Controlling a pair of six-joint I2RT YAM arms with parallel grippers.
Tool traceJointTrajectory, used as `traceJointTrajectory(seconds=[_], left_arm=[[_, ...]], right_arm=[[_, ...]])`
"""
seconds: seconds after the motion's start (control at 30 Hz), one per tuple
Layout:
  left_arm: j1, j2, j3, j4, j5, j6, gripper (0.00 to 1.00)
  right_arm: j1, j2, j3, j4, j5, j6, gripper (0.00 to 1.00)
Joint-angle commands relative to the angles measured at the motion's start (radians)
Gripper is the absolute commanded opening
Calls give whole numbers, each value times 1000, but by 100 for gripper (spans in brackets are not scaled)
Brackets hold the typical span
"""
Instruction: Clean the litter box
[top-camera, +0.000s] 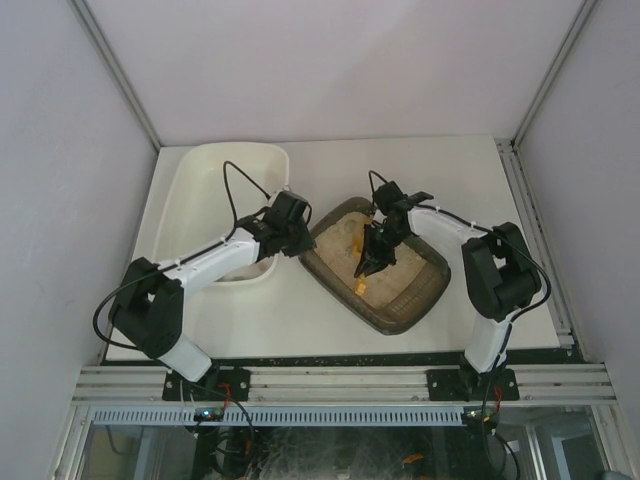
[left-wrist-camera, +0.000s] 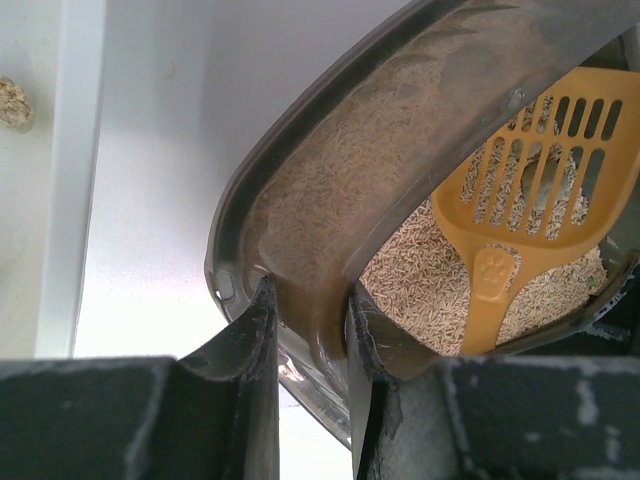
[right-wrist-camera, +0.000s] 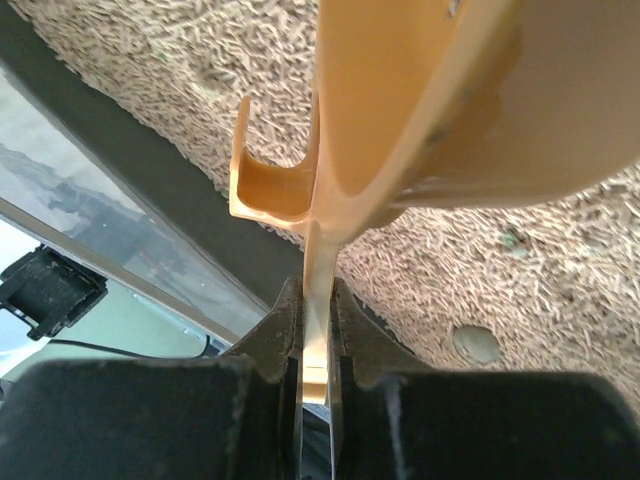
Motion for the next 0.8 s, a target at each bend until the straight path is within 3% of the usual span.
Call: traceJointTrajectory(seconds=[0.0,0.43,0.77], left_arm=[[-17,-58,-28,79,121,-99,0],[-17,-42,-29,91,129,-95,0],[-1,-39,-23,84,113,-81,0]], right_arm=[[0,24,36,156,-36,23,0],[18,28,5,381,-151,69,0],[-13,-169,-179,372,-172,100,0]])
